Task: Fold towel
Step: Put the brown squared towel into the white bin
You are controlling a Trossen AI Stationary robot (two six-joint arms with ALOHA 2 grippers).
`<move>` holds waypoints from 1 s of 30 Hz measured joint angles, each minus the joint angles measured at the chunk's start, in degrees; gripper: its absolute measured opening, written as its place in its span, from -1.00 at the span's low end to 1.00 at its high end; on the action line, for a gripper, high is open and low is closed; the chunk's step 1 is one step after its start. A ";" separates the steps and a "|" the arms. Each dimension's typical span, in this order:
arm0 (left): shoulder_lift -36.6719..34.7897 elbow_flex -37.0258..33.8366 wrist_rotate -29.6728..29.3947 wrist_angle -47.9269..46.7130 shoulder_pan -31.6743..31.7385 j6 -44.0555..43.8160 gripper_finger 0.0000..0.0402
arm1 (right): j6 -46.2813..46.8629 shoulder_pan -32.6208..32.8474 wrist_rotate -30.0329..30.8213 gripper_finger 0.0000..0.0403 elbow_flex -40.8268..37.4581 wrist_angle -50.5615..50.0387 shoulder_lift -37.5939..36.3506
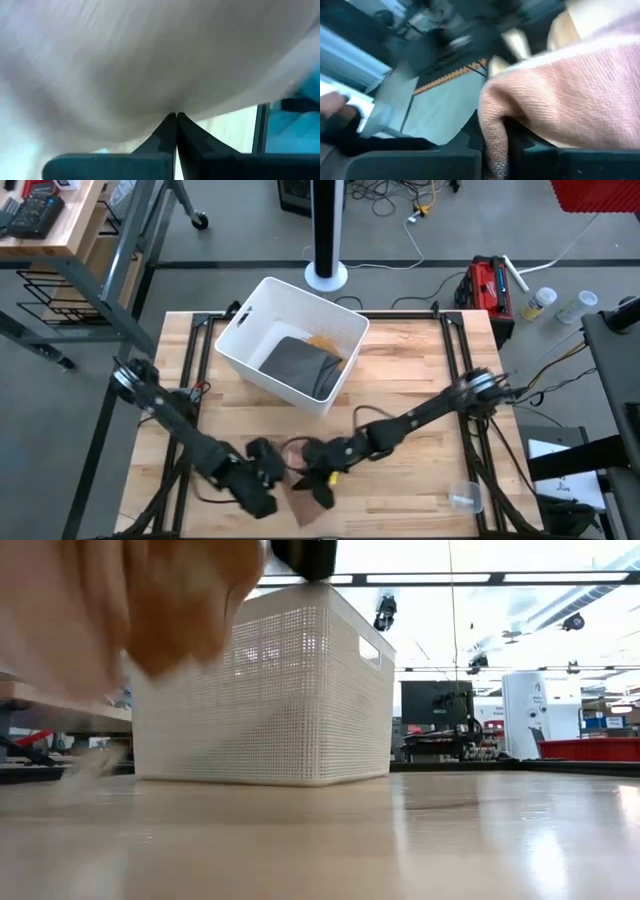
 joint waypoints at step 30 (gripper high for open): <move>-17.96 21.55 -57.33 -41.59 -4.48 11.14 -1.00 | -3.28 -47.22 -16.84 -0.90 9.21 -12.59 -2.49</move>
